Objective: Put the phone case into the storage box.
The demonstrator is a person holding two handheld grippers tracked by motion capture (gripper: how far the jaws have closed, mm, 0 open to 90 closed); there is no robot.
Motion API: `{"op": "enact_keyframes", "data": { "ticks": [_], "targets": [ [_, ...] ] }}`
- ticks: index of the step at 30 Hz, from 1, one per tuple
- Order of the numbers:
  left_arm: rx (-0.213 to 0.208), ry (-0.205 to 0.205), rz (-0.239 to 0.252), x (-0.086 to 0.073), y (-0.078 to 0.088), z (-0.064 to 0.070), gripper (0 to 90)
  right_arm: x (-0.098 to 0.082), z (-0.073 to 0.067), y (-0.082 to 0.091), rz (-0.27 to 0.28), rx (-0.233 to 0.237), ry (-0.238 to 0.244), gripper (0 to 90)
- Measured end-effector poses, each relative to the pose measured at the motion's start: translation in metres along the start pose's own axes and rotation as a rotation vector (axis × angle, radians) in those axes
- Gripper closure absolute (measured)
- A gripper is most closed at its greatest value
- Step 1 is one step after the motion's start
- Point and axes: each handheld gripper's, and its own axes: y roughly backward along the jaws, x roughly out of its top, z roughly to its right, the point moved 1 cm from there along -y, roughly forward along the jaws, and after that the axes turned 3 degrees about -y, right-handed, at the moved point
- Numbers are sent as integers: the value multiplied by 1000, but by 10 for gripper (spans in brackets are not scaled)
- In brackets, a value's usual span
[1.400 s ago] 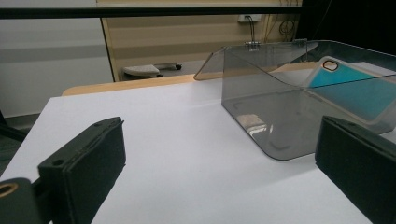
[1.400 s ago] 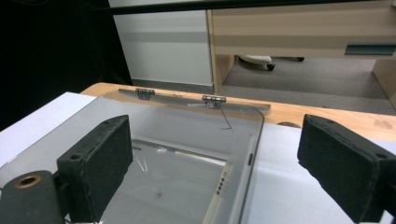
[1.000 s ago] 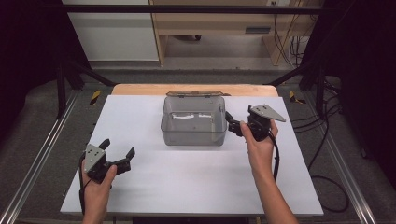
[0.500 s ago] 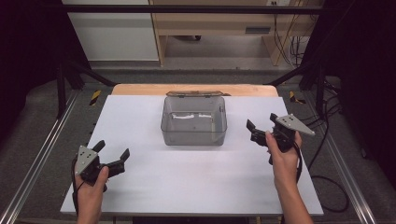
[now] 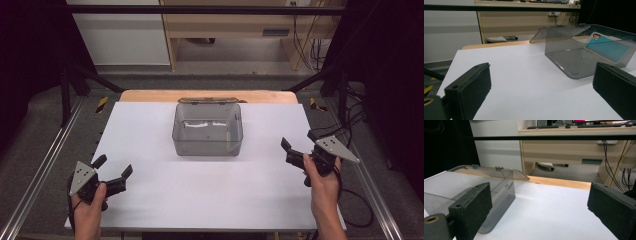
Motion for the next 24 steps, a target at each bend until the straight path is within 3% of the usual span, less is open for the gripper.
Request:
{"op": "enact_keyframes", "data": {
  "ticks": [11,24],
  "targets": [
    [-20,-2,17,0,0,0,20,-15,4,13,-7,29,25,50],
    [-35,-10,22,1,0,1,20,-34,9,22,-17,22,20,48]
  ]
}}
